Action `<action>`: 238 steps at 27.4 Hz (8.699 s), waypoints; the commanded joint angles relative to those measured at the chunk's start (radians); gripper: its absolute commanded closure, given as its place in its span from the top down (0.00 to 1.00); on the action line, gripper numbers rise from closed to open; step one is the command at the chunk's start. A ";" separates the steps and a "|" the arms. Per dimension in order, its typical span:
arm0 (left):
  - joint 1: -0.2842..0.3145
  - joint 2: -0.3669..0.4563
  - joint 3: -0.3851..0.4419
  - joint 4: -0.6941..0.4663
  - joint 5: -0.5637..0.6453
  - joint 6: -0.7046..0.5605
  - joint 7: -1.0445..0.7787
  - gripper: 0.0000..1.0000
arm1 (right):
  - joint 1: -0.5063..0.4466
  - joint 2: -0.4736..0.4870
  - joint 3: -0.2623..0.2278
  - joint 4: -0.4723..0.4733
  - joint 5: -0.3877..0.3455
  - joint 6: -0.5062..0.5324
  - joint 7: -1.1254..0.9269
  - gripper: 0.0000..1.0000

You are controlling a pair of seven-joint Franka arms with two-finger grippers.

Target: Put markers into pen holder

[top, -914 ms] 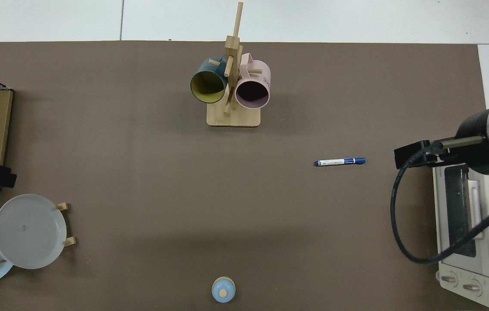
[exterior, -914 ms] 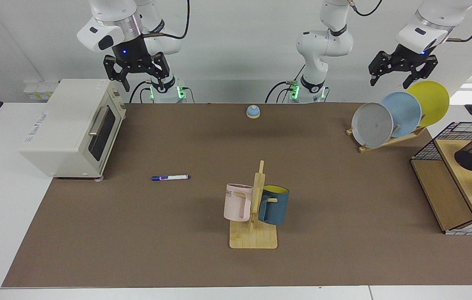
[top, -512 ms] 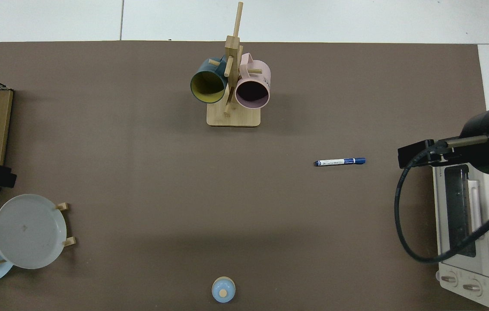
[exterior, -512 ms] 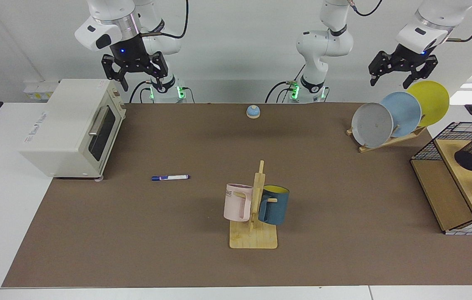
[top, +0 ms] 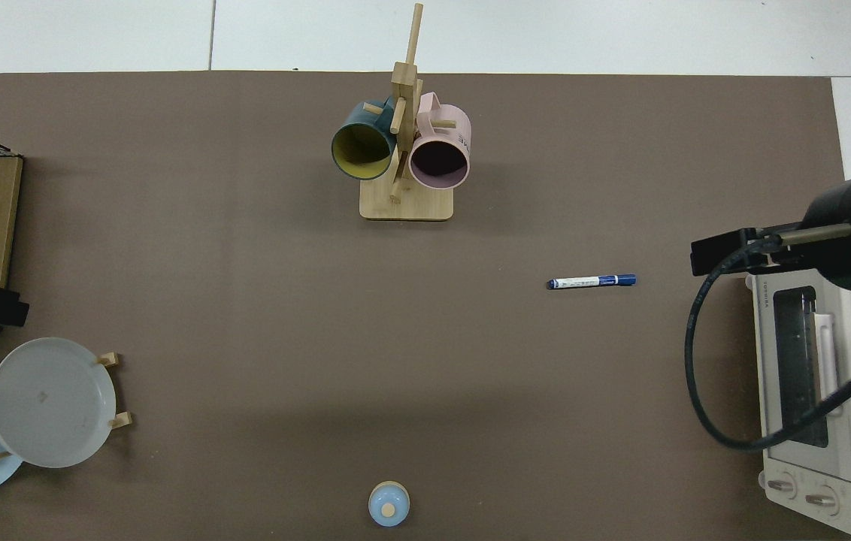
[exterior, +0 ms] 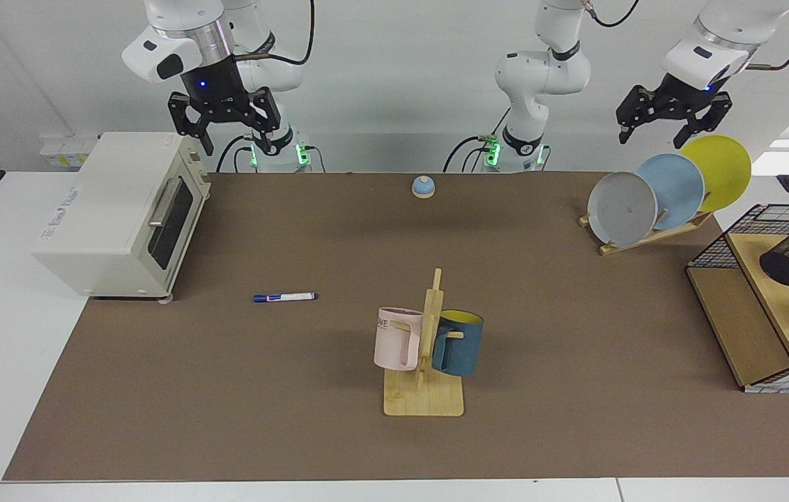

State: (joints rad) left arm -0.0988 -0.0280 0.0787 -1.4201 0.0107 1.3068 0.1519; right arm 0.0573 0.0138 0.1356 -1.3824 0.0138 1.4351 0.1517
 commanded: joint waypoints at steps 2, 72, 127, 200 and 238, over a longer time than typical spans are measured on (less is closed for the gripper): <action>0.007 -0.024 -0.005 -0.026 -0.003 -0.001 -0.006 1.00 | -0.007 -0.014 0.006 -0.015 0.015 0.024 -0.015 1.00; 0.010 -0.026 -0.004 -0.031 -0.003 -0.003 -0.008 1.00 | -0.074 0.032 0.010 -0.791 0.089 0.875 1.325 0.99; 0.060 -0.044 -0.007 -0.060 -0.003 -0.003 -0.005 1.00 | -0.070 0.278 0.007 -0.715 0.068 1.021 1.355 0.22; -0.228 -0.092 -0.192 -0.155 -0.241 0.256 0.431 0.91 | 0.217 -0.051 0.116 -0.239 0.264 0.298 1.856 0.00; -0.266 -0.072 -0.346 -0.278 -0.336 0.460 0.548 0.63 | 0.265 -0.072 0.119 -0.247 0.216 0.249 1.660 0.00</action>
State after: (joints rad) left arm -0.3580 -0.0793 -0.2712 -1.6684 -0.3109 1.7464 0.6817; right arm 0.3213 -0.0508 0.2561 -1.6346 0.2482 1.7057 1.8367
